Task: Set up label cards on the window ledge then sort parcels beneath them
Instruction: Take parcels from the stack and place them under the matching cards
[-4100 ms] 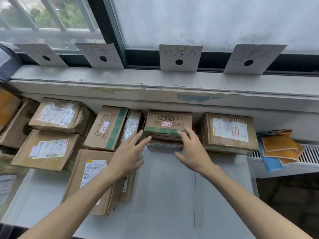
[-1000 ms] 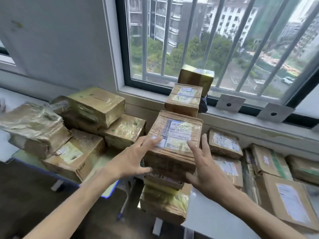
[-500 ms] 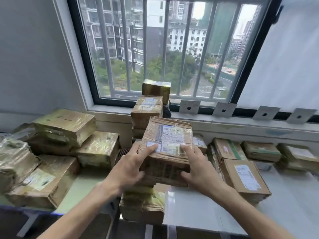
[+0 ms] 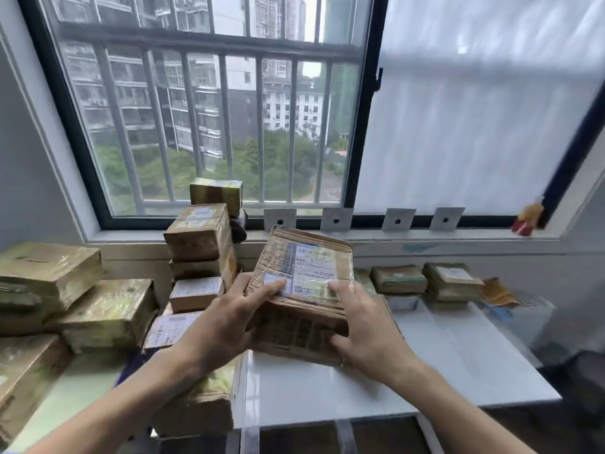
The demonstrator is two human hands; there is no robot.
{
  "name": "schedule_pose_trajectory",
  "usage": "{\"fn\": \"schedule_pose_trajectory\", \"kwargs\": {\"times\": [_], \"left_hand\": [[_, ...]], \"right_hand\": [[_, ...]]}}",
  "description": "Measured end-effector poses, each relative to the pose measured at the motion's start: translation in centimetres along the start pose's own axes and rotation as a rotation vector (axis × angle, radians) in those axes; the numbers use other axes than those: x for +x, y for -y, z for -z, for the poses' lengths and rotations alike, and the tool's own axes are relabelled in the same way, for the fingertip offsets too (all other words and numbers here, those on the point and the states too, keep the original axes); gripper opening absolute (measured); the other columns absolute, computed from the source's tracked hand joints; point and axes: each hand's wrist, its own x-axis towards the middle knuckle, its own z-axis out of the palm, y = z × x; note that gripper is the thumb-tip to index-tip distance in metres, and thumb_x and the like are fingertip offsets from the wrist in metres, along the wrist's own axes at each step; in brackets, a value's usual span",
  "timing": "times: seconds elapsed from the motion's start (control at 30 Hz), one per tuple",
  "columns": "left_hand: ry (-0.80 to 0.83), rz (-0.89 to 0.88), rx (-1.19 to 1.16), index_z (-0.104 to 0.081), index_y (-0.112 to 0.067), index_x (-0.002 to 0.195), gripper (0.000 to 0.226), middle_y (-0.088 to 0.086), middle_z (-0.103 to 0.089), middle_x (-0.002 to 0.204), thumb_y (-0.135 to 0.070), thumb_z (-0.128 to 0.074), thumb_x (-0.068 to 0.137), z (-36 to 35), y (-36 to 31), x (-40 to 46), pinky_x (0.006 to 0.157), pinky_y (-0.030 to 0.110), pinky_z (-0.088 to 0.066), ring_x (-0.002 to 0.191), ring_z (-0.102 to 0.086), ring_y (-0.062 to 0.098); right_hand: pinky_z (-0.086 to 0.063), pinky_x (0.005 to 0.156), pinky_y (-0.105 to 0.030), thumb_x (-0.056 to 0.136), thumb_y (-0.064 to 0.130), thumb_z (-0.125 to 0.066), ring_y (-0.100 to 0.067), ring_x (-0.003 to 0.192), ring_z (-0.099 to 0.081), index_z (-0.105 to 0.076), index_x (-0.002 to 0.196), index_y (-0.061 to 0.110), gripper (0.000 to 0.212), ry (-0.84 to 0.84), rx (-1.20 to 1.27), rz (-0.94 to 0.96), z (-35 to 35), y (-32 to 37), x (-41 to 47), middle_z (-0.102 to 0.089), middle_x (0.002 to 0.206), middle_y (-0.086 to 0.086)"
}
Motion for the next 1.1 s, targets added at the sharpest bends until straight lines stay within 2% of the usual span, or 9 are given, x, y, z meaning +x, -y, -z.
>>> {"fn": "schedule_pose_trajectory", "kwargs": {"times": [0.17, 0.27, 0.4, 0.67, 0.73, 0.8, 0.83, 0.97, 1.1], "left_hand": [[0.013, -0.032, -0.004, -0.032, -0.043, 0.148, 0.088, 0.0, -0.039, 0.136, -0.013, -0.079, 0.079, -2.0, -4.0, 1.0, 0.09, 0.042, -0.056, 0.113, -0.06, 0.026], [0.02, -0.047, -0.002, -0.029, -0.045, 0.148, 0.086, 0.0, -0.036, 0.139, -0.016, -0.078, 0.082, -3.4, -6.4, 1.4, 0.09, 0.04, -0.057, 0.112, -0.061, 0.027], [0.052, -0.034, -0.022, -0.026, -0.047, 0.147, 0.085, 0.0, -0.034, 0.139, -0.017, -0.075, 0.084, -5.0, -8.3, 2.1, 0.092, 0.041, -0.056, 0.114, -0.06, 0.029], [0.08, -0.046, -0.027, -0.028, -0.046, 0.148, 0.074, 0.0, -0.035, 0.137, -0.027, -0.069, 0.09, -7.2, -9.5, 5.2, 0.089, 0.04, -0.058, 0.113, -0.059, 0.027], [0.083, -0.066, -0.042, -0.032, -0.043, 0.149, 0.071, 0.0, -0.036, 0.137, -0.027, -0.068, 0.09, -8.1, -9.7, 6.4, 0.092, 0.029, -0.053, 0.115, -0.057, 0.024], [0.064, -0.073, -0.014, -0.034, -0.041, 0.149, 0.068, -0.002, -0.038, 0.138, -0.03, -0.068, 0.091, -9.3, -9.9, 7.9, 0.086, 0.016, -0.041, 0.116, -0.056, 0.019], [0.059, -0.07, -0.022, -0.034, -0.043, 0.149, 0.068, -0.004, -0.037, 0.139, -0.031, -0.067, 0.091, -10.0, -10.0, 8.7, 0.084, 0.016, -0.041, 0.117, -0.055, 0.017], [0.099, -0.077, -0.172, -0.023, -0.06, 0.146, 0.073, -0.012, -0.03, 0.138, -0.031, -0.065, 0.093, -12.5, -9.7, 12.6, 0.103, 0.031, -0.048, 0.122, -0.052, 0.015], [0.071, -0.11, -0.231, -0.027, -0.063, 0.142, 0.075, -0.015, -0.035, 0.139, -0.028, -0.069, 0.091, -14.9, -9.7, 16.8, 0.104, 0.032, -0.047, 0.122, -0.053, 0.013]], "right_hand": [[-0.043, 0.106, -0.038, 0.084, 0.019, -0.069, -0.025, 0.126, -0.046, -0.03, 0.148, 0.03, 0.076, -0.006, 0.032, -0.054, 2.2, -2.9, -3.1, -0.036, 0.143, -0.001], [-0.041, 0.108, -0.033, 0.084, 0.02, -0.07, -0.023, 0.128, -0.044, -0.031, 0.149, 0.029, 0.076, -0.01, 0.017, -0.063, 3.4, -4.9, -4.7, -0.037, 0.142, -0.001], [-0.046, 0.1, -0.029, 0.086, 0.018, -0.069, -0.023, 0.119, -0.052, -0.031, 0.15, 0.028, 0.075, 0.005, 0.009, -0.091, 4.6, -6.9, -5.9, -0.036, 0.143, 0.002], [-0.048, 0.097, -0.032, 0.085, 0.024, -0.07, -0.023, 0.115, -0.054, -0.032, 0.148, 0.03, 0.074, -0.024, 0.002, -0.123, 5.1, -10.3, -5.3, -0.039, 0.139, 0.004], [-0.049, 0.097, -0.032, 0.086, 0.025, -0.069, -0.022, 0.116, -0.054, -0.031, 0.148, 0.031, 0.073, -0.026, -0.003, -0.142, 5.2, -11.4, -4.9, -0.037, 0.14, 0.005], [-0.049, 0.098, -0.031, 0.087, 0.028, -0.069, -0.021, 0.117, -0.053, -0.03, 0.148, 0.033, 0.073, -0.017, -0.026, -0.168, 5.5, -12.8, -4.5, -0.035, 0.142, 0.005], [-0.048, 0.099, -0.031, 0.088, 0.029, -0.068, -0.021, 0.118, -0.052, -0.029, 0.148, 0.033, 0.073, -0.013, -0.036, -0.18, 5.8, -13.6, -4.2, -0.034, 0.143, 0.006], [-0.048, 0.101, -0.036, 0.087, 0.031, -0.067, -0.022, 0.121, -0.052, -0.027, 0.148, 0.036, 0.073, -0.008, -0.081, -0.22, 7.3, -16.5, -2.3, -0.031, 0.147, 0.006], [-0.048, 0.103, -0.033, 0.088, 0.033, -0.068, -0.019, 0.123, -0.05, -0.026, 0.149, 0.038, 0.074, -0.06, -0.087, -0.256, 8.4, -19.4, -0.7, -0.029, 0.149, 0.01]]}}
